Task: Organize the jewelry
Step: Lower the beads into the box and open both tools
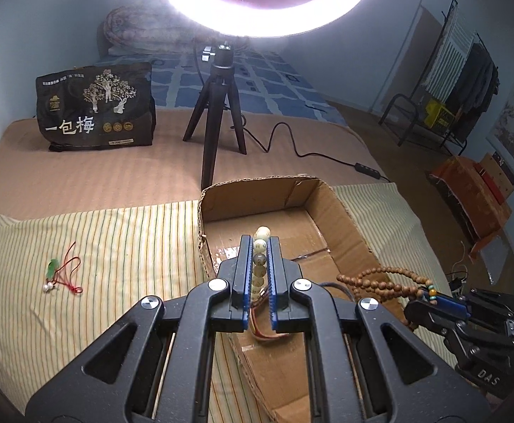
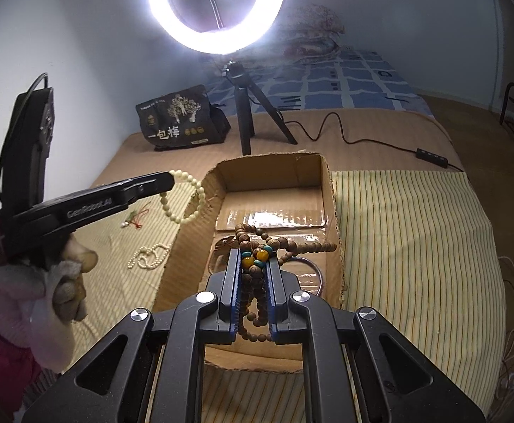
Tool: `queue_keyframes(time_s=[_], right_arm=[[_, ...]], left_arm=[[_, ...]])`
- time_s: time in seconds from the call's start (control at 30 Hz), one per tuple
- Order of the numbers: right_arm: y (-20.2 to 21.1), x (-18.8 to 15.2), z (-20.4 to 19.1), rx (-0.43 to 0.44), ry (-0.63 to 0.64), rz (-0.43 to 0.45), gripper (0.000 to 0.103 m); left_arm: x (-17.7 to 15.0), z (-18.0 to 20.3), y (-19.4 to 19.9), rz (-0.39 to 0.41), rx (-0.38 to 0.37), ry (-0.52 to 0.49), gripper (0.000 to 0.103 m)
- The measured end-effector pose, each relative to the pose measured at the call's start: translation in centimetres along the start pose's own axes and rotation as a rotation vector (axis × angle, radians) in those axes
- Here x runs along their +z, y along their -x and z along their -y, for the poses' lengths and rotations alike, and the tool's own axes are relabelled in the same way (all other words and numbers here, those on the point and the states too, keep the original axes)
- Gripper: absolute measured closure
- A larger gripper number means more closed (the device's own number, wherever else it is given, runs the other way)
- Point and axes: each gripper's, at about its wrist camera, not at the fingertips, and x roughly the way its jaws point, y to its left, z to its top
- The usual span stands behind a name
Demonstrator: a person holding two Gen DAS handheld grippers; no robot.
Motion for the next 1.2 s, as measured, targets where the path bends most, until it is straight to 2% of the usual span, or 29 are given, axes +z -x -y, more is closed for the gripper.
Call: queue_keyframes(time_s=[0.4,1.0,1.07,1.1,1.13,1.2], right_arm=[[-1.7,-0.3,0.6,-0.016,0.013,-0.02,0.092],[-2.4,-0.2,0.2,-0.035,0.034,-0.027,0.092],[-2.3,-0.2,0.0,-0.044,0.047,-0.025,0.089],[-2.3,-0.1,-0.1,-0.047,0.051,-0.024,0.083],[-2.2,-0.2,-0.2,-0.054,0.056,-0.023,0.078],[-2.1,-0.2,-0.3,-0.064,0.062,-0.017,0.051]], left_arm=[[0.5,-0.2,-3.1,-0.02,0.029,-0.012,0.097],[1.0,0.3,-3.0,0.001,0.052,-0.036,0.097],[1.0,0.2,-2.8,0.009,0.059,-0.034,0.082],[1.0,0.2,-2.6,0.018,0.06,-0.031,0.058],[1.0,0.2,-2.4,0.027,0.061,-0.027,0.048],[1.1,0.2,-2.1,0.039,0.063,-0.029,0.048]])
